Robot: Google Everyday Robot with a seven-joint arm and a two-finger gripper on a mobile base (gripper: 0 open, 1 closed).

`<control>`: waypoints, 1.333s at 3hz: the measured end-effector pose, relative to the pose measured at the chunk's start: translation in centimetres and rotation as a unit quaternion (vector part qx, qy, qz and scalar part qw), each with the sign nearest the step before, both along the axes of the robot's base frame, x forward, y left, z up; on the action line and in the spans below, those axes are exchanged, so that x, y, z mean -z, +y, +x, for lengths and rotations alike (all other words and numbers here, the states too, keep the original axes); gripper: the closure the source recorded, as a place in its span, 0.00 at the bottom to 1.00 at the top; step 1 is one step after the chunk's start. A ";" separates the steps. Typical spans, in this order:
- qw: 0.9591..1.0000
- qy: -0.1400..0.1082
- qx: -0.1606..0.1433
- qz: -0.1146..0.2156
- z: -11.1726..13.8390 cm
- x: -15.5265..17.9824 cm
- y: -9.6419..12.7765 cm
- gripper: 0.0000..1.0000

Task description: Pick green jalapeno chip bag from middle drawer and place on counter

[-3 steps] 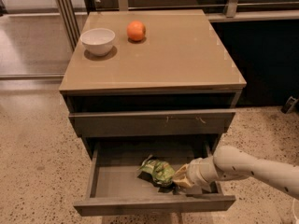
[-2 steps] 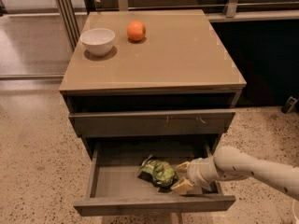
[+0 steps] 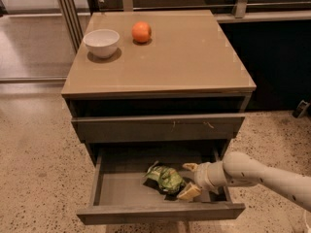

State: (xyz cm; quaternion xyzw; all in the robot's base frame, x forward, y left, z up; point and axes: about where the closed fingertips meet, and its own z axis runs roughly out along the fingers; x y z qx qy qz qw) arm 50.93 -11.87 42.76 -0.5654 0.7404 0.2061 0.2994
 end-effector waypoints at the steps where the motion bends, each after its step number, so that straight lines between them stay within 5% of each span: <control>1: 1.000 -0.017 -0.007 0.012 1.9 1.1 0.4 0.28; 2: 0.999 -0.019 -0.012 0.023 3.3 2.6 0.9 0.26; 4: 0.999 -0.020 -0.011 0.024 3.4 2.7 0.8 0.68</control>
Offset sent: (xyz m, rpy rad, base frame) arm 0.0523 0.0106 -0.0429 0.0696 -0.0480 0.0297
